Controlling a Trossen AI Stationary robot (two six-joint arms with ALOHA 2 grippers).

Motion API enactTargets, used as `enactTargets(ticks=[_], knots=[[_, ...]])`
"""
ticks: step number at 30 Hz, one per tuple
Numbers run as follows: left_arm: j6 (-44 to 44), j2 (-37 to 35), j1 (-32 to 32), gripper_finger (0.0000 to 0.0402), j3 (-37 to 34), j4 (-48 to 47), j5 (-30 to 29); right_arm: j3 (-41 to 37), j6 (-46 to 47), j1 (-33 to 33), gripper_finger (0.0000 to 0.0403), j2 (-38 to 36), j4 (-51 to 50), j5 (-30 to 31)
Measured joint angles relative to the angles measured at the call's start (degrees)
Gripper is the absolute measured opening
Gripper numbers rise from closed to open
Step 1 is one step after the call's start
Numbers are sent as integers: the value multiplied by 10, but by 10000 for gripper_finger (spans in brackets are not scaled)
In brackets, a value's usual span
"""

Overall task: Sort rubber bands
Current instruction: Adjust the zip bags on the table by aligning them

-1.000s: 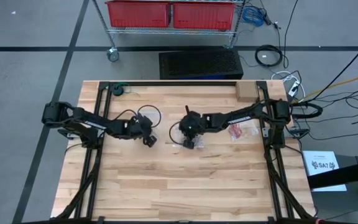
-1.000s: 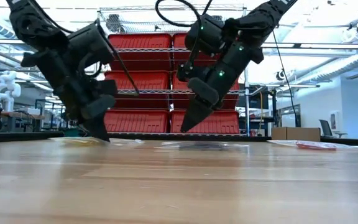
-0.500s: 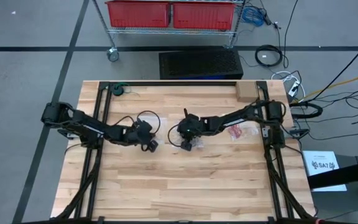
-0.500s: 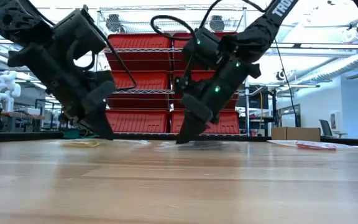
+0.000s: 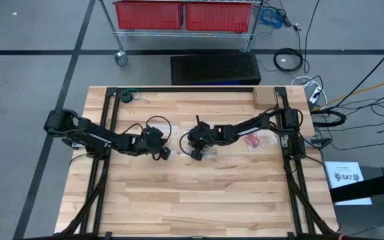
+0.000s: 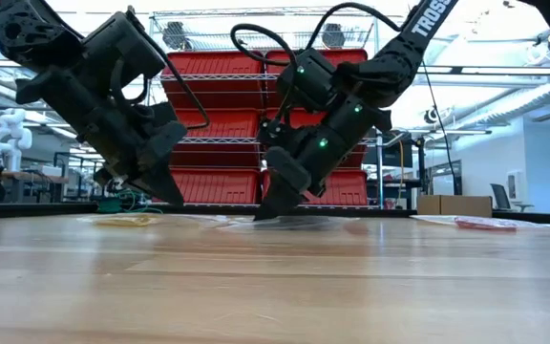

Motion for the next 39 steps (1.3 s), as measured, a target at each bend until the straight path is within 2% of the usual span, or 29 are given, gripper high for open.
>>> enactTargets(ticks=[4,8,12,15,18,22,26,29,34,39], knots=[[19,0,18,0,0,0,-1,-2,-5,2,0,-22,-5,-1],[41,0,32,0,0,1,-2,-1,-13,12,0,-77,-41,5],[55,0,38,0,0,-1,-2,-1,3,23,0,-135,-139,90],[63,0,38,0,0,-1,-2,-9,103,25,0,-170,-256,175],[62,0,41,0,0,8,-2,-62,225,25,0,-208,-355,182],[124,0,51,0,0,63,15,-176,398,32,0,-289,-368,204],[170,0,70,0,0,119,73,-268,587,29,0,-369,-374,288],[181,0,88,0,0,139,102,-317,669,12,0,-399,-383,308],[181,0,105,0,0,133,108,-373,665,-18,0,-384,-313,288],[181,0,112,0,0,133,121,-383,527,-9,0,-365,-196,265]])
